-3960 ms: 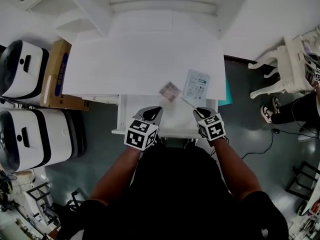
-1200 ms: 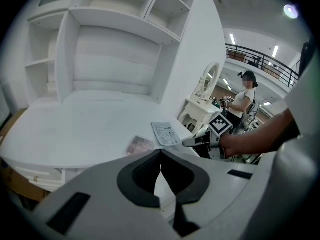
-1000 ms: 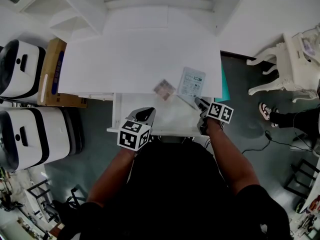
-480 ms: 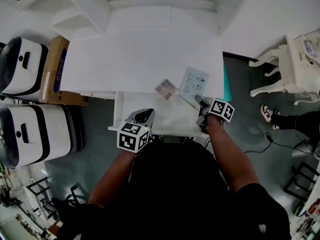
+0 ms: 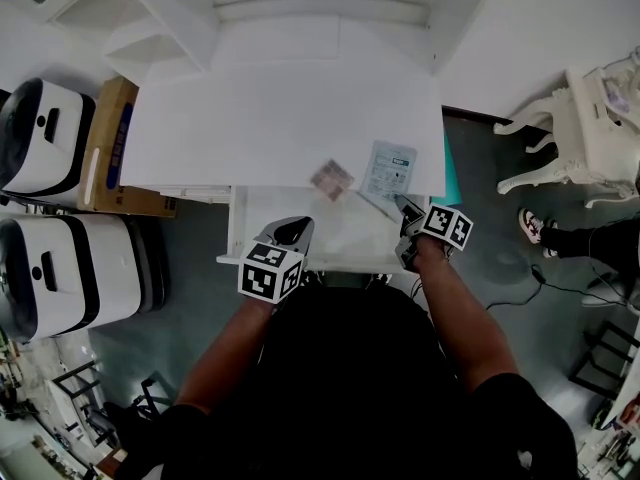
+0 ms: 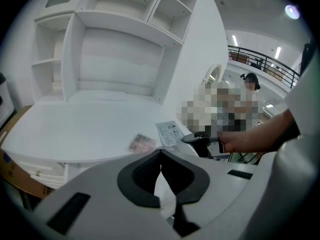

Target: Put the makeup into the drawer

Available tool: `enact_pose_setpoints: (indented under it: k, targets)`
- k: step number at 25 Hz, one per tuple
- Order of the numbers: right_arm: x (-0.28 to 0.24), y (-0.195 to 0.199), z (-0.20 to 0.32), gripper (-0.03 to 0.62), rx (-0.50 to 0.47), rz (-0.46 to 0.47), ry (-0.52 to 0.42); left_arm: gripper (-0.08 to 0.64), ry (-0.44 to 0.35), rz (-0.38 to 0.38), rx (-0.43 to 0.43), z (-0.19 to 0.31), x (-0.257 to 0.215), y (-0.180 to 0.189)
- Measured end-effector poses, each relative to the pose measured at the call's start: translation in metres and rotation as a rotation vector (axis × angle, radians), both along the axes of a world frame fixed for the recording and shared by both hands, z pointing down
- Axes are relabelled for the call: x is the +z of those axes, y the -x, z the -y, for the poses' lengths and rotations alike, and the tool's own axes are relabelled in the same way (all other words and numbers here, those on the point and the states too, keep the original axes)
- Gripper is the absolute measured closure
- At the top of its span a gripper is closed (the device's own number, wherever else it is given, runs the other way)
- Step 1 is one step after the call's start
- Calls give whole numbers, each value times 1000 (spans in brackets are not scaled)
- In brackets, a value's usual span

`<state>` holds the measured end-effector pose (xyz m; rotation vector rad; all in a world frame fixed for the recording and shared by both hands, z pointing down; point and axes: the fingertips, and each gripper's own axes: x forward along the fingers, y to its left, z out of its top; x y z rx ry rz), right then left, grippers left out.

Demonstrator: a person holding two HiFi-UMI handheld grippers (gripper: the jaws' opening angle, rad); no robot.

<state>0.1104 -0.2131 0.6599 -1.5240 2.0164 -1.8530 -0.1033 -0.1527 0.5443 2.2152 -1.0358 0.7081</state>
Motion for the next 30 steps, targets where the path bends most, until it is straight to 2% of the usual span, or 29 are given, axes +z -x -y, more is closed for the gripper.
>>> enact_pose_setpoints:
  k: [3, 6, 17, 23, 30]
  targets:
    - [-15, 0, -1, 561, -27, -31, -60, 549, -3, -2, 16, -1, -1, -3]
    - [-31, 0, -2, 563, -90, -100, -126, 549, -8, -6, 30, 2, -2, -6]
    - [-81, 11, -32, 565, -395, -393, -308, 549, -26, -9, 72, 14, -4, -10]
    - [-95, 17, -59, 565, -557, -489, -341, 549, -20, -17, 107, 11, -3, -22]
    - [-102, 34, -85, 565, -749, -515, -350, 549, -12, -15, 104, 12, 1, -20]
